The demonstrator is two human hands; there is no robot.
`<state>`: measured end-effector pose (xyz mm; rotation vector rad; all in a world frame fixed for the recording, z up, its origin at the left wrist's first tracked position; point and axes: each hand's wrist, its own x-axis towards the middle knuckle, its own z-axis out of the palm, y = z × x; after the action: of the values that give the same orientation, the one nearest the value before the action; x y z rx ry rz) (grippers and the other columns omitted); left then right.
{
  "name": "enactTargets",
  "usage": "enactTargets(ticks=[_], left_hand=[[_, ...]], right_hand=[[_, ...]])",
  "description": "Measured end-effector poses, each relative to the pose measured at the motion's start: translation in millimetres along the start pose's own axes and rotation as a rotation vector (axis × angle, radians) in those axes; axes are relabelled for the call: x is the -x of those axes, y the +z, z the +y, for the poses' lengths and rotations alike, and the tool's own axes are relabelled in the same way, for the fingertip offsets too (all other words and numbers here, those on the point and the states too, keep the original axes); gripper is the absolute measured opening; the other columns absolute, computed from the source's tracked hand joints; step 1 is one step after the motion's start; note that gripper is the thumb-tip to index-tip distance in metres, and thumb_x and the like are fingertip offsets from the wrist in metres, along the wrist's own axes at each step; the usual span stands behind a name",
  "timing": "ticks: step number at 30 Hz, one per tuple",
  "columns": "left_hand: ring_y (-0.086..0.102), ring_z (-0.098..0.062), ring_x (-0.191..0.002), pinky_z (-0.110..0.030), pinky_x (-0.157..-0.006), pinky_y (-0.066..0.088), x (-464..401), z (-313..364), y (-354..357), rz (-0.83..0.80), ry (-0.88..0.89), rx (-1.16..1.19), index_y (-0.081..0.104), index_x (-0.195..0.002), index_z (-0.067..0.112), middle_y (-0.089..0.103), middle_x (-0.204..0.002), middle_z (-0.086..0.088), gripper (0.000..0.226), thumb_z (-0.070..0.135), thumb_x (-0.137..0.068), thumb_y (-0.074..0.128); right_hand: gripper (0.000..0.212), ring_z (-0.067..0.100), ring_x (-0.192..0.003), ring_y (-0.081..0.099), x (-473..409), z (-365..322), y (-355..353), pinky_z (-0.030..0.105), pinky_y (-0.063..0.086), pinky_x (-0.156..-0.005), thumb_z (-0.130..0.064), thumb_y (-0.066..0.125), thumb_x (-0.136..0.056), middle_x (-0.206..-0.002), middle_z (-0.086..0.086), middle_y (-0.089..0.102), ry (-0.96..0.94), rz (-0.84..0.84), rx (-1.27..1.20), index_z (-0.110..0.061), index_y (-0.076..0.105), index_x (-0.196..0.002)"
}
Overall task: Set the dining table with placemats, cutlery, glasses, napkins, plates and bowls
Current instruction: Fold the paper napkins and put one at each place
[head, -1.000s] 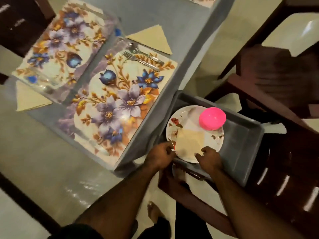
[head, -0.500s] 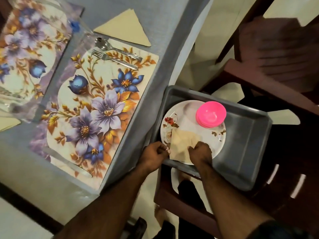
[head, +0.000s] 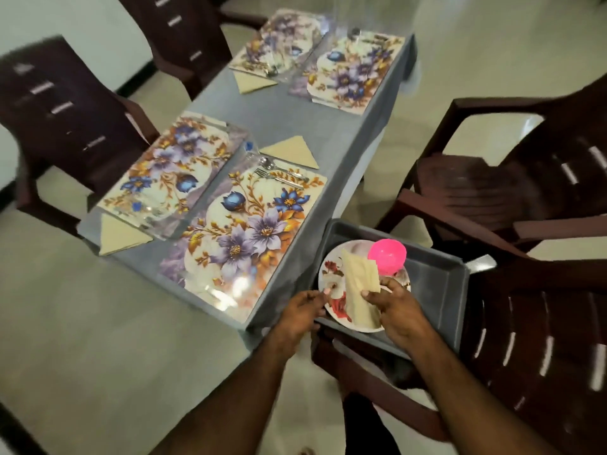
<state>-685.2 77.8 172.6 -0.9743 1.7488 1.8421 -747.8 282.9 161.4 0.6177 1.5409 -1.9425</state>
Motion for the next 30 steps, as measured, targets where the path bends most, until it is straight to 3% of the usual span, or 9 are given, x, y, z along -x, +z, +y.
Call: enactTargets(ticks=[2, 5, 8, 12, 15, 17, 24, 27, 30], left_hand=[[0.072, -0.019, -0.103, -0.041, -0.087, 0.053, 44, -5, -3, -0.114, 0.004, 0.051, 0.074, -0.118, 0.018, 0.079, -0.11, -0.001, 0.047, 0.057, -0.092, 0.073], [0.071, -0.018, -0.092, -0.031, -0.074, 0.052, 108, -20, -4, -0.244, 0.06, 0.132, 0.077, -0.113, 0.017, 0.077, -0.105, -0.005, 0.032, 0.042, -0.094, 0.074], [0.068, -0.018, -0.087, -0.033, -0.077, 0.051, 162, -43, -2, -0.323, 0.089, 0.091, 0.075, -0.119, 0.016, 0.074, -0.101, -0.005, 0.045, 0.042, -0.083, 0.086], [0.068, -0.019, -0.103, -0.04, -0.091, 0.049, 218, -76, 14, -0.421, 0.078, -0.018, 0.07, -0.131, 0.027, 0.075, -0.119, 0.001, 0.052, 0.049, -0.085, 0.081], [0.068, -0.026, -0.121, -0.046, -0.098, 0.053, 247, -91, 46, -0.504, 0.122, -0.044, 0.065, -0.138, 0.022, 0.072, -0.134, -0.003, 0.057, 0.037, -0.086, 0.083], [0.07, -0.028, -0.118, -0.04, -0.091, 0.057, 263, -96, 79, -0.536, 0.19, -0.084, 0.068, -0.135, 0.013, 0.073, -0.131, -0.01, 0.05, 0.023, -0.088, 0.082], [0.07, -0.037, -0.114, -0.05, -0.105, 0.054, 290, -131, 217, -0.552, 0.23, -0.175, 0.075, -0.122, 0.001, 0.074, -0.123, -0.02, 0.045, 0.021, -0.082, 0.083], [0.072, -0.035, -0.106, -0.048, -0.099, 0.057, 307, -156, 301, -0.554, 0.183, -0.226, 0.075, -0.119, 0.0, 0.074, -0.121, -0.023, 0.046, 0.021, -0.079, 0.085], [0.072, -0.035, -0.107, -0.049, -0.1, 0.056, 327, -174, 377, -0.639, 0.155, -0.341, 0.073, -0.124, 0.001, 0.074, -0.123, -0.022, 0.049, 0.023, -0.082, 0.085]], right_hand=[[0.044, 0.038, -0.101, 0.071, 55, -2, 10, 0.049, 0.057, -0.089, 0.006, 0.073, -0.084, -0.116, 0.022, 0.074, -0.047, -0.046, -0.039, -0.003, 0.061, -0.125], [0.042, 0.036, -0.095, 0.072, 132, 16, 14, 0.046, 0.061, -0.082, 0.01, 0.069, -0.085, -0.116, 0.026, 0.073, -0.086, -0.082, -0.1, -0.003, 0.061, -0.124], [0.047, 0.04, -0.099, 0.071, 202, 39, 2, 0.05, 0.062, -0.082, 0.011, 0.068, -0.082, -0.119, 0.029, 0.071, -0.053, -0.103, -0.228, 0.0, 0.059, -0.126], [0.067, 0.038, -0.105, 0.07, 279, 65, -35, 0.051, 0.056, -0.094, 0.0, 0.085, -0.067, -0.123, 0.025, 0.071, -0.032, -0.048, -0.161, -0.001, 0.06, -0.129], [0.099, 0.041, -0.113, 0.068, 320, 74, -71, 0.057, 0.051, -0.106, -0.02, 0.102, -0.042, -0.123, 0.022, 0.072, -0.06, -0.051, -0.135, -0.002, 0.06, -0.131], [0.109, 0.039, -0.112, 0.069, 341, 76, -104, 0.055, 0.052, -0.104, -0.025, 0.105, -0.031, -0.122, 0.021, 0.073, -0.098, -0.031, -0.144, -0.002, 0.06, -0.128], [0.064, 0.041, -0.1, 0.071, 396, 90, -266, 0.052, 0.058, -0.089, 0.004, 0.083, -0.067, -0.118, 0.023, 0.073, -0.121, 0.101, -0.244, -0.002, 0.06, -0.127], [0.058, 0.033, -0.09, 0.071, 421, 88, -362, 0.045, 0.058, -0.077, 0.004, 0.078, -0.071, -0.112, 0.022, 0.074, -0.117, 0.136, -0.301, -0.004, 0.061, -0.125], [0.061, 0.03, -0.09, 0.072, 446, 88, -445, 0.046, 0.057, -0.08, -0.002, 0.086, -0.064, -0.109, 0.014, 0.075, -0.091, 0.163, -0.315, -0.011, 0.065, -0.121]])
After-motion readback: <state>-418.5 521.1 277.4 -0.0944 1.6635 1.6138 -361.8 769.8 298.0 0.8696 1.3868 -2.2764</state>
